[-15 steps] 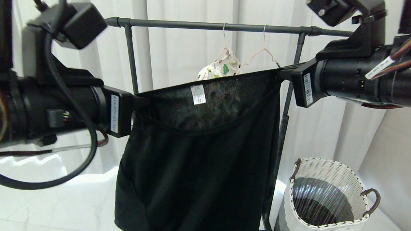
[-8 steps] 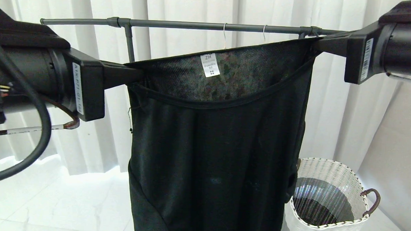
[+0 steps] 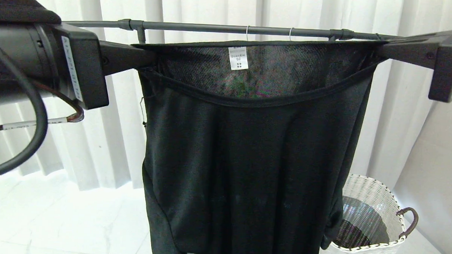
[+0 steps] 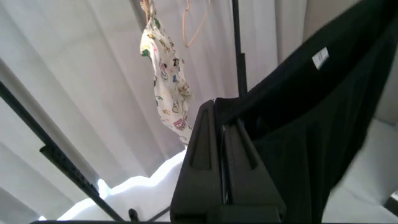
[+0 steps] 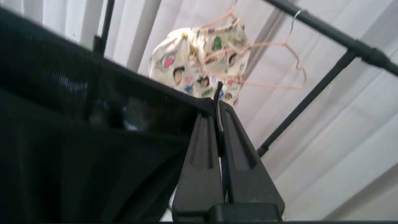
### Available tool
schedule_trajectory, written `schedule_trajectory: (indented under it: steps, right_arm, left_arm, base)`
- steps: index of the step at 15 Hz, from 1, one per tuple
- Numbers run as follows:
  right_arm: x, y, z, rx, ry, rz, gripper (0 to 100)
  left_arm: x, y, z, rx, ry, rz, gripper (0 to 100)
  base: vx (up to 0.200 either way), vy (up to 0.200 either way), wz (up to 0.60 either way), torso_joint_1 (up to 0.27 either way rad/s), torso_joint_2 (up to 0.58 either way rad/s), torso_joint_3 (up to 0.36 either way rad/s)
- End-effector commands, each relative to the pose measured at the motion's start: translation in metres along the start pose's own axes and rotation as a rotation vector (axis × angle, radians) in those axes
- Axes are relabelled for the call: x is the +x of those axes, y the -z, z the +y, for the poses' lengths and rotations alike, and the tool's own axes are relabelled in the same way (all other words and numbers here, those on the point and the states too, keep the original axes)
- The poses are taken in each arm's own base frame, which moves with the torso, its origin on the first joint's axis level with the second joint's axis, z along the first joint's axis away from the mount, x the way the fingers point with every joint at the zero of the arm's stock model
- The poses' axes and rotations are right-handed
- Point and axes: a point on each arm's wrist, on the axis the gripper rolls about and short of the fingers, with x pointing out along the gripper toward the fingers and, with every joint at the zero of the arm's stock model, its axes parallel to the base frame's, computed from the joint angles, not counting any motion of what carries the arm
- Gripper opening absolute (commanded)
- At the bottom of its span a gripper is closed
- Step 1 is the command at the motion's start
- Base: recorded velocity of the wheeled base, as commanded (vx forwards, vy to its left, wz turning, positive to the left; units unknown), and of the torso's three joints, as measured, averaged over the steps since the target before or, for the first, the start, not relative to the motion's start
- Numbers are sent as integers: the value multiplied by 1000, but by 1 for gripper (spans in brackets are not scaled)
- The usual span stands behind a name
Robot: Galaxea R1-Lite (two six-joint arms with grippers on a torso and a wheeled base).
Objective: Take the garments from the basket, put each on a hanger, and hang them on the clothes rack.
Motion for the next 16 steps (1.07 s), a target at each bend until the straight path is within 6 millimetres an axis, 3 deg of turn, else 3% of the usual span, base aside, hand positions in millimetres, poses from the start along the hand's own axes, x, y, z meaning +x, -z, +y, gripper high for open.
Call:
schedule_trajectory:
  steps: [1,4,7,11,16]
  right_arm:
    - [-27,4,-7,1,-8,11,0]
    - [-54,12,-12,-16,-97,63,0]
    - [-69,22,-5,-40,-213,110,0]
    - [-68,25,14,-50,-347,119,0]
    - [-68,25,15,-49,-346,121,0]
  left_arm:
    - [13,3,3,-2,-25,12,0]
    - [34,1,1,-3,-32,-36,0]
    - [54,4,-2,6,-25,-10,0]
    - [78,2,-4,6,-30,-44,0]
    - [76,3,-4,4,-29,-46,0]
  base:
    - [0,0,0,0,0,0]
    - [0,0,0,0,0,0]
    - [0,0,0,0,0,0]
    - [0,0,0,0,0,0]
    - [0,0,0,0,0,0]
